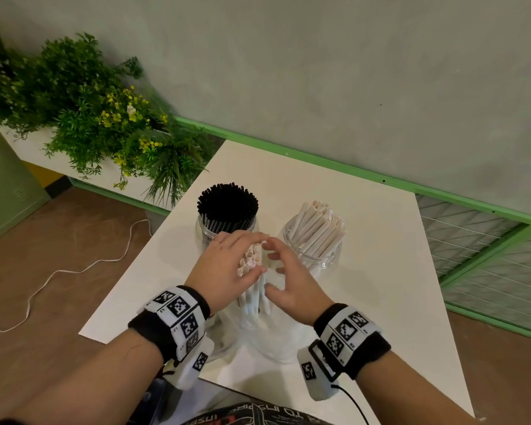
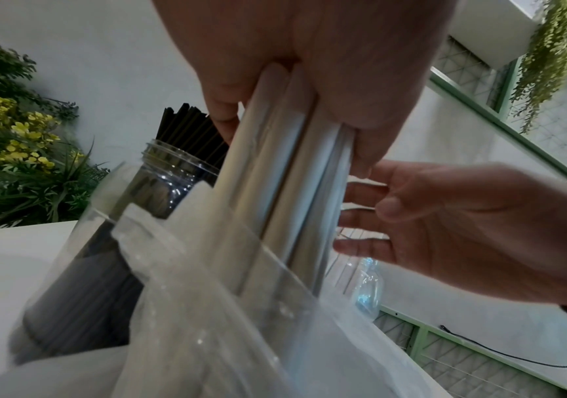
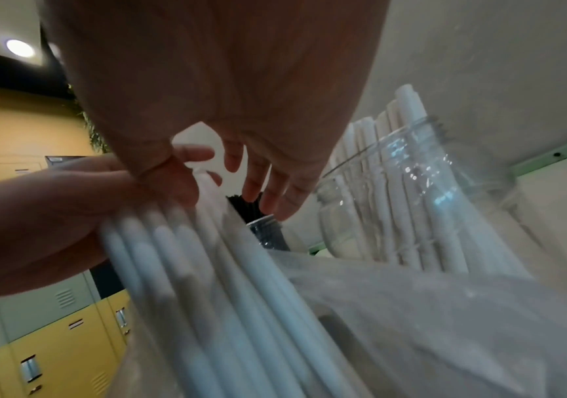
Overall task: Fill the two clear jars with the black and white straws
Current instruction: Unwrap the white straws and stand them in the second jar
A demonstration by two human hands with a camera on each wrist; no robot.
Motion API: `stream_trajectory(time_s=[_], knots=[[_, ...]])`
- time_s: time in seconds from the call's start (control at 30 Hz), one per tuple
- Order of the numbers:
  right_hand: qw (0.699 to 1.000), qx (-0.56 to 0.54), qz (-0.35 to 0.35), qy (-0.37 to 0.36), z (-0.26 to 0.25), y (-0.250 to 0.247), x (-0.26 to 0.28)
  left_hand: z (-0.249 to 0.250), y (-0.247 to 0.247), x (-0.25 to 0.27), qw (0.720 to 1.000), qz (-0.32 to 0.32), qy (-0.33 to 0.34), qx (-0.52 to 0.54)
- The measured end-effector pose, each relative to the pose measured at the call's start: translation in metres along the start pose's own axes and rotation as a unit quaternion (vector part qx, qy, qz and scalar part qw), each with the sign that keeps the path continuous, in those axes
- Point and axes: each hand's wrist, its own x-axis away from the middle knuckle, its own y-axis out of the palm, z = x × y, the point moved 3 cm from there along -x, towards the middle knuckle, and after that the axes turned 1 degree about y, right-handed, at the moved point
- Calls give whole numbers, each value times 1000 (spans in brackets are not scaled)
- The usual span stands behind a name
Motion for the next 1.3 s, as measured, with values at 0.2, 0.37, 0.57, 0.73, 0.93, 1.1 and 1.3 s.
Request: stream_trajectory(time_s=[0.2, 0.37, 0.57, 0.73, 0.93, 1.1, 1.3], knots=[[998, -59, 22, 8, -1, 16, -6, 1, -2, 5, 994, -13, -35, 99], [994, -78, 70, 14, -2, 17, -8, -3, -4, 9, 990, 17, -71, 117], [993, -67, 97, 15, 5, 23, -5, -1, -5, 12, 986, 35, -92, 132], [991, -100, 86, 30, 4, 23, -3, 1, -7, 13, 986, 16, -102, 132], [985, -127, 113, 31, -1, 23, -4, 3, -6, 15, 988, 30, -79, 129], [982, -127, 137, 0, -10, 22, -1, 3, -4, 15, 995, 37, -37, 90], [975, -93, 193, -53, -23, 3, 1, 2, -3, 13, 997, 36, -24, 64]])
